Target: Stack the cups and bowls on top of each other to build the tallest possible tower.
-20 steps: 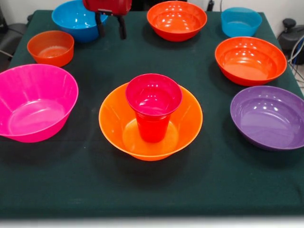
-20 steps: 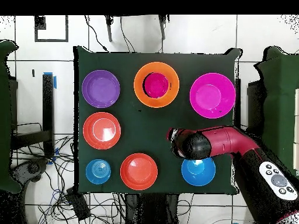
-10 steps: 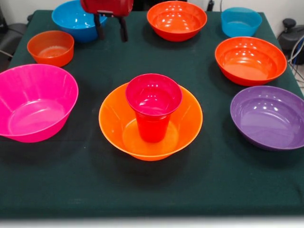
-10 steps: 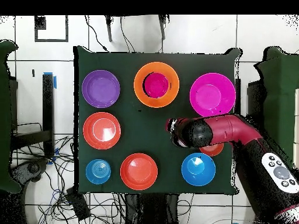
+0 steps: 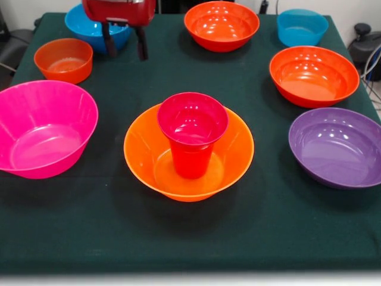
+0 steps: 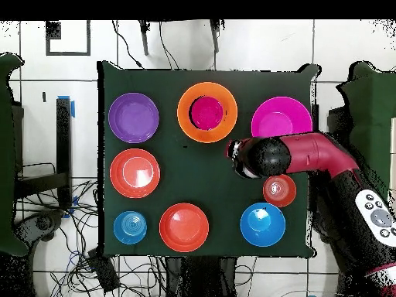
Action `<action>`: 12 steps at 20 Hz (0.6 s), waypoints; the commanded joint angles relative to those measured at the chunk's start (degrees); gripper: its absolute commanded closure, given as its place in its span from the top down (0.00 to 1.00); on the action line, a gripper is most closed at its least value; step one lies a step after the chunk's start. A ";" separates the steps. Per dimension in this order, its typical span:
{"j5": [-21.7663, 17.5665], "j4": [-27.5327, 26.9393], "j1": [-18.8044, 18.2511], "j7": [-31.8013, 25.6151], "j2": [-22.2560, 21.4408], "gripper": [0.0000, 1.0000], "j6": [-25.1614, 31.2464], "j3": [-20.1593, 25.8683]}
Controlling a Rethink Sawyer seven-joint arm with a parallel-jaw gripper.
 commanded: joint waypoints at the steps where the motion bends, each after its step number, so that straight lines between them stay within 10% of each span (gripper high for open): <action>1: -1.34 -10.98 3.27 -19.27 4.94 1.00 7.01 1.23; 12: -0.88 -17.84 5.08 -24.41 6.11 1.00 11.92 1.38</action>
